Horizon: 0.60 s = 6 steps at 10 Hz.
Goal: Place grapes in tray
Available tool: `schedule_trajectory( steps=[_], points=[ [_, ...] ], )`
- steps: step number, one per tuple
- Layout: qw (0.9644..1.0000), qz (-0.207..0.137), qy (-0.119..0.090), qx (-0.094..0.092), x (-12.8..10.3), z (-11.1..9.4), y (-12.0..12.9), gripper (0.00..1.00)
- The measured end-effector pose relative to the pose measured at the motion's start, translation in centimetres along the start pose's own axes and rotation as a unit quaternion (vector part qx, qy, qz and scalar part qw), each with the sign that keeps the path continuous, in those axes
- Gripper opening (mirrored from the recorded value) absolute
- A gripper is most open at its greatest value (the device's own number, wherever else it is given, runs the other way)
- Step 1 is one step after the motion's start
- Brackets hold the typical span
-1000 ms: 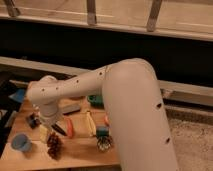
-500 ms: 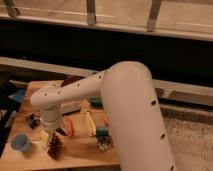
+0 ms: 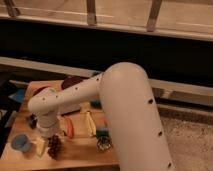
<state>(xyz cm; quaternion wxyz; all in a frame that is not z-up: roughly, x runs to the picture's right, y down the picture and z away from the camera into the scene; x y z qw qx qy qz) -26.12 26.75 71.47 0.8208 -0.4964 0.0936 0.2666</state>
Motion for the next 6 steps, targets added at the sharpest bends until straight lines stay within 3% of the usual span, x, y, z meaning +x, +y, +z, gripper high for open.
schedule_trajectory(
  steps=[4, 6],
  points=[
    [0.9995, 0.019, 0.017, -0.018, -0.5, 3.2, -1.4, 0.80],
    [0.9987, 0.048, 0.012, -0.011, -0.1, 3.6, -2.1, 0.68]
  ],
)
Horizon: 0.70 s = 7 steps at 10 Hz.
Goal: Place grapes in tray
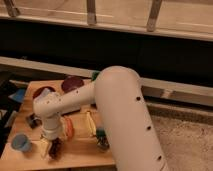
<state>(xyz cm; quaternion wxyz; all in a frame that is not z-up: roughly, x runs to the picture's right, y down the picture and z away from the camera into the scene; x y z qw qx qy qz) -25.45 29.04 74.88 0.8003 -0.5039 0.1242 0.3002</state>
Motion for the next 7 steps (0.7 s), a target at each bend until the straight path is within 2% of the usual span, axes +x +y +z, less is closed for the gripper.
schedule_trajectory(
  steps=[5, 7],
  points=[
    [0.9998, 0.008, -0.018, 0.009, -0.06, -0.43, -0.16, 0.16],
    [0.9997, 0.004, -0.020, 0.013, -0.25, -0.66, 0.01, 0.01]
  ],
)
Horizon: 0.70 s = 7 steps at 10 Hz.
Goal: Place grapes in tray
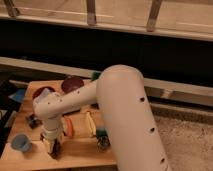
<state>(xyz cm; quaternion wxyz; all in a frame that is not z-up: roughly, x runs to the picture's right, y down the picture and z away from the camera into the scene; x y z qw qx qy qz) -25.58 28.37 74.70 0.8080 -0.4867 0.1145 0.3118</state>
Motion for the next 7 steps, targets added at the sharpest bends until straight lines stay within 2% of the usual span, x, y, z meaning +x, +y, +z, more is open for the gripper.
schedule_trajectory(
  steps=[3, 6, 7],
  points=[
    [0.9997, 0.007, -0.002, 0.025, 0.7, -2.2, -0.5, 0.00],
    [0.9974, 0.030, -0.012, 0.065, 2.4, -6.9, -2.8, 0.00],
    [0.9956, 0.044, -0.018, 0.081, 3.1, -8.6, -4.1, 0.00]
  ],
)
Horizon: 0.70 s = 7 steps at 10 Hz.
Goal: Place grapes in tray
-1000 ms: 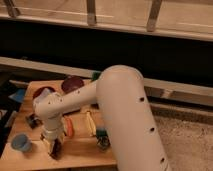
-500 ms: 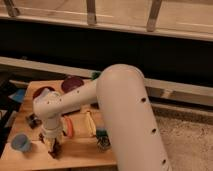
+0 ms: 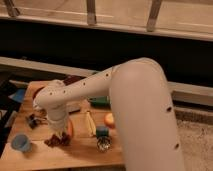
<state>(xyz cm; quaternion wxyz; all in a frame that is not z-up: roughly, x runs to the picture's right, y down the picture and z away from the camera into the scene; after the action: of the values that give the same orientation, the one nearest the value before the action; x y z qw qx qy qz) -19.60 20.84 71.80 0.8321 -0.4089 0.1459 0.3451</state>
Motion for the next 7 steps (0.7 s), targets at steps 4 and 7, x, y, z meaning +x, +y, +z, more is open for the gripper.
schedule_trajectory(
  steps=[4, 7],
  points=[
    [0.9961, 0.064, -0.013, 0.060, 1.7, -5.0, -6.5, 0.00],
    [0.9873, 0.118, -0.035, 0.100, 2.8, -10.2, -11.9, 0.00]
  ],
)
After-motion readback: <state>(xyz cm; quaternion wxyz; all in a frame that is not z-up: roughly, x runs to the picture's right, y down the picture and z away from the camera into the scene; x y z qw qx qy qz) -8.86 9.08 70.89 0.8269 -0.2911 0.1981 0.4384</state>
